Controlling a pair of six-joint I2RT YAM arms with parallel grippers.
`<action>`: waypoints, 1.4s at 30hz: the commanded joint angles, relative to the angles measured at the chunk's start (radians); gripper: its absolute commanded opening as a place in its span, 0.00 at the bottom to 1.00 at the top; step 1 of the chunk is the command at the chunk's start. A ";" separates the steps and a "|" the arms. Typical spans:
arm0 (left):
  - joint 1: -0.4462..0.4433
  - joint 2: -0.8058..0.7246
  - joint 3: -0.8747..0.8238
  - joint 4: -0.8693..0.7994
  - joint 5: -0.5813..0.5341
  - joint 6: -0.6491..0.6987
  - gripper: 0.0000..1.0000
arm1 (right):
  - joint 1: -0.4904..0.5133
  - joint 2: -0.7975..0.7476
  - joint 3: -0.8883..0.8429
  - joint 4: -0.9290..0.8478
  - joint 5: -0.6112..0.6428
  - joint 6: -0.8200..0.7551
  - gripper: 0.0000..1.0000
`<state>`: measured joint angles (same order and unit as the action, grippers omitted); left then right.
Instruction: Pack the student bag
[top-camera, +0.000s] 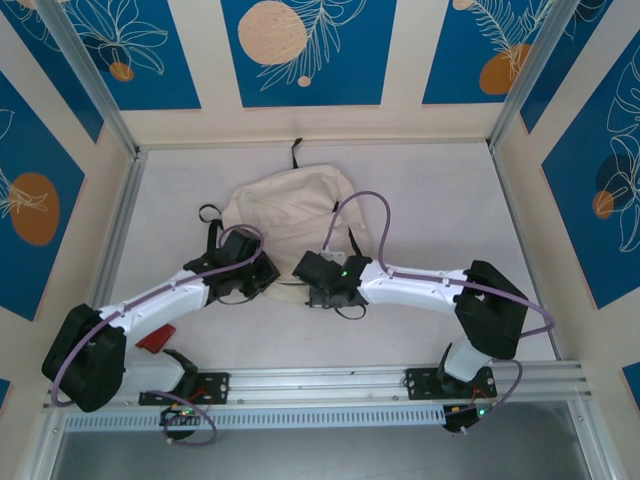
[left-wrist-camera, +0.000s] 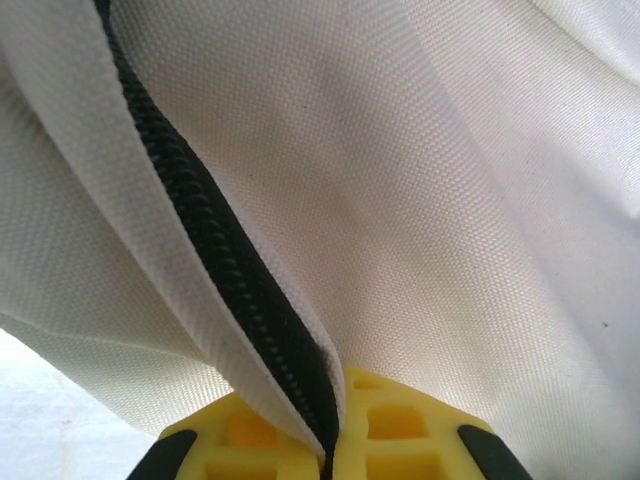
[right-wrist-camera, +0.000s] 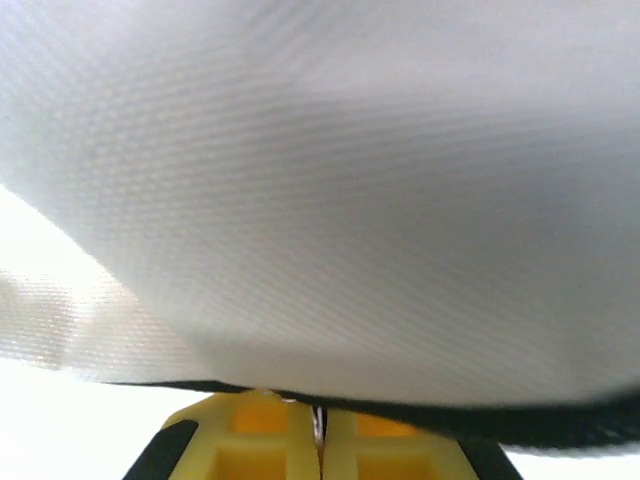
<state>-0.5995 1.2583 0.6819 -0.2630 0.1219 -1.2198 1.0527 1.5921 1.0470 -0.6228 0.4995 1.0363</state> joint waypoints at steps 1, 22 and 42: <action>0.012 -0.016 0.019 -0.068 -0.079 0.033 0.03 | -0.033 -0.056 -0.033 -0.141 0.065 0.047 0.04; 0.115 -0.044 0.034 -0.205 -0.128 0.149 0.19 | -0.184 -0.071 0.005 0.044 -0.407 -0.302 0.00; 0.170 -0.148 -0.074 -0.023 0.088 0.024 0.78 | -0.128 0.210 0.284 0.199 -0.663 -0.291 0.00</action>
<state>-0.4377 1.0859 0.6270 -0.3954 0.1329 -1.1500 0.9215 1.8076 1.3128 -0.4595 -0.1070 0.7467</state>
